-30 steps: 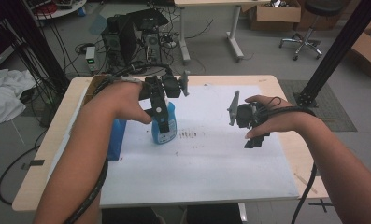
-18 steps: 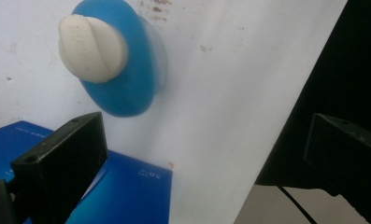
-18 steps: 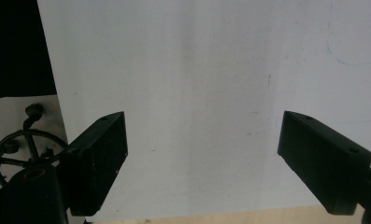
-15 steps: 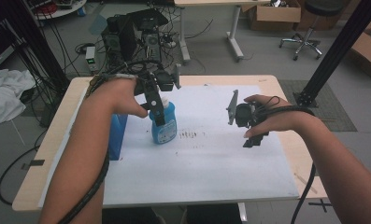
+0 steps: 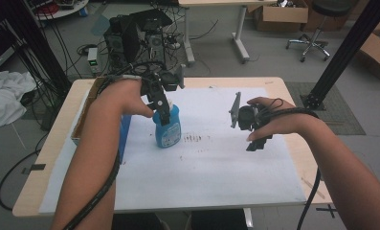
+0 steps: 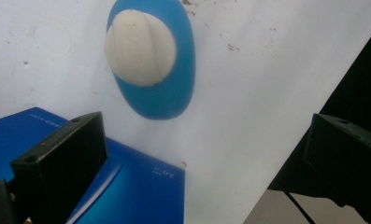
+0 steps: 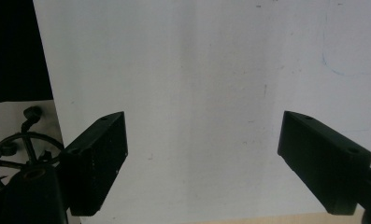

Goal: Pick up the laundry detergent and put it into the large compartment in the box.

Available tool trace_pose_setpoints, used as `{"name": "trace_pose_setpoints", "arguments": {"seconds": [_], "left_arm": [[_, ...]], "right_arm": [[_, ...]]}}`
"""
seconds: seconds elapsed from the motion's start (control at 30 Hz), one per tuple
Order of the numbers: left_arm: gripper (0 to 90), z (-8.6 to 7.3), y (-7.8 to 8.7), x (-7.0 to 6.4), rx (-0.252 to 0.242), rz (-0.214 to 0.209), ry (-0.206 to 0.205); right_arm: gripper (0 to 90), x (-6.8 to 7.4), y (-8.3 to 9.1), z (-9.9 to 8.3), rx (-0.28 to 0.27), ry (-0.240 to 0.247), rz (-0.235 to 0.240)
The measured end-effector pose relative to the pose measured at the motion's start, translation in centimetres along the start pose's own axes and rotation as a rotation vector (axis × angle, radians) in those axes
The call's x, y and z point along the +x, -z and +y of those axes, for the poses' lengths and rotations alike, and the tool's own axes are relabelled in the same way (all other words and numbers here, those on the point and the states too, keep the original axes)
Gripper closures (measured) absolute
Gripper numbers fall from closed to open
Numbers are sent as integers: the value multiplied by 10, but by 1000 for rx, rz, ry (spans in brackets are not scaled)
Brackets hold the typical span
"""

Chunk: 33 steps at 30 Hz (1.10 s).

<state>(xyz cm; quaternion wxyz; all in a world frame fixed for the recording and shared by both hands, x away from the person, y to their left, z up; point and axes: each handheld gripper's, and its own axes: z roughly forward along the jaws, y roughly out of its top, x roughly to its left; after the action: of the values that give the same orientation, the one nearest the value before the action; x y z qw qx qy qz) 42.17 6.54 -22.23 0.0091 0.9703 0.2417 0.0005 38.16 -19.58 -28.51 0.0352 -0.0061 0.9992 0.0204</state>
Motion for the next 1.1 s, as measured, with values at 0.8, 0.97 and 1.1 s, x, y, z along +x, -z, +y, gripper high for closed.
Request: {"name": "trace_pose_setpoints", "arguments": {"seconds": [0.8, 0.97, 1.1], "left_arm": [[1, 20, -33, 12, -13, -9, 36], [2, 23, -42, 14, -11, -3, 30], [2, 23, -47, 15, -12, 2, 22]], "right_arm": [[160, 0, -2, 2, -25, -15, -4], [160, 1, -4, 4, -20, -15, -2], [160, 2, -4, 5, -19, -13, -1]]}}
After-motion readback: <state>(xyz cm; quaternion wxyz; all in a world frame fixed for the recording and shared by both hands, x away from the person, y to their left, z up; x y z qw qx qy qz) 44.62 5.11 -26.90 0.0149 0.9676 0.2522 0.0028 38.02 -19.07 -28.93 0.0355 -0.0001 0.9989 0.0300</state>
